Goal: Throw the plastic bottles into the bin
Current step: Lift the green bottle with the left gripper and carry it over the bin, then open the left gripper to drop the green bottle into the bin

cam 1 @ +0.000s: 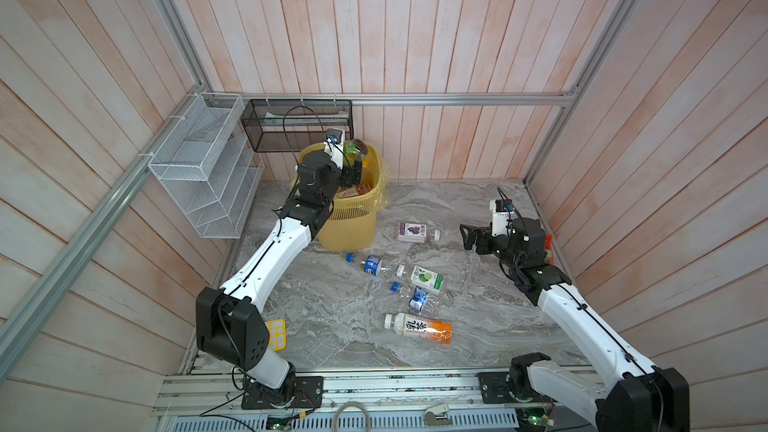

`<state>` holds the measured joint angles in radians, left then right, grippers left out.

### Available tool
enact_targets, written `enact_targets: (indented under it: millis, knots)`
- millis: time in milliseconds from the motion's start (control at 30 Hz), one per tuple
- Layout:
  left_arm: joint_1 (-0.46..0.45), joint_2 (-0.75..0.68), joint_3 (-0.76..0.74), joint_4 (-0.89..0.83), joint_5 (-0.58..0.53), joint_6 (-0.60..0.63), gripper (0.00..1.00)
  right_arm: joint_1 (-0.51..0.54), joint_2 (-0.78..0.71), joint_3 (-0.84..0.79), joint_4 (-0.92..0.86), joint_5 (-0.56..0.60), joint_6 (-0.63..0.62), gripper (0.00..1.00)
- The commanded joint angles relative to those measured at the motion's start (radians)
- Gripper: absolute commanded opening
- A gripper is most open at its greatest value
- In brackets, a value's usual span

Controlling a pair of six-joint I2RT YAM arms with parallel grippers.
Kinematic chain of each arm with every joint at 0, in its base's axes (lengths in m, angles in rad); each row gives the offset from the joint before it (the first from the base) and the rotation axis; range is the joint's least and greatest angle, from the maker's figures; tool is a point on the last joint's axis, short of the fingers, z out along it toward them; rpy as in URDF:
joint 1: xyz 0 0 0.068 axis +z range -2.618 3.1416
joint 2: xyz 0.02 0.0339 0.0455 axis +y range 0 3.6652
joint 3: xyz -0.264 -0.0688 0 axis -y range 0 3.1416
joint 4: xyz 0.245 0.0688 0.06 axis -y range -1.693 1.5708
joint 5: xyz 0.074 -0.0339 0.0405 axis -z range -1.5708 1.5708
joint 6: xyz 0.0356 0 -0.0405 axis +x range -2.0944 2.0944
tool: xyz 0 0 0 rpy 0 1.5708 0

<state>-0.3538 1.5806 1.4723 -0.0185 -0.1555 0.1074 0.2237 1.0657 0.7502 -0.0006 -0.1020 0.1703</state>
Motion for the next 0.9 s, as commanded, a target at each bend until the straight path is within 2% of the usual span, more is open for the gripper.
enact_targets:
  millis: [0,167,267,433,533,667,867]
  knots:
    - [-0.013,-0.074,0.015,-0.022,-0.188,0.096,1.0,-0.005,-0.017,-0.009,-0.011,0.021,-0.023,0.99]
    - [-0.042,-0.178,-0.088,0.07,-0.228,0.207,1.0,-0.006,0.004,0.005,-0.012,0.014,-0.013,1.0]
    - [-0.059,-0.222,-0.132,0.065,-0.233,0.2,1.0,-0.004,0.017,0.015,-0.016,0.007,-0.005,1.0]
    - [-0.072,-0.28,-0.196,0.008,-0.228,0.102,1.0,-0.005,0.027,0.024,-0.034,-0.011,-0.006,1.0]
    - [-0.11,-0.353,-0.286,0.044,-0.22,0.07,1.0,-0.006,0.023,0.019,-0.047,-0.026,-0.006,1.0]
    - [-0.164,-0.424,-0.371,0.032,-0.253,0.026,1.0,-0.005,0.013,0.007,-0.055,-0.079,-0.014,1.0]
    - [-0.184,-0.558,-0.528,0.019,-0.271,-0.117,1.0,0.009,0.008,0.0,-0.109,-0.152,-0.022,0.99]
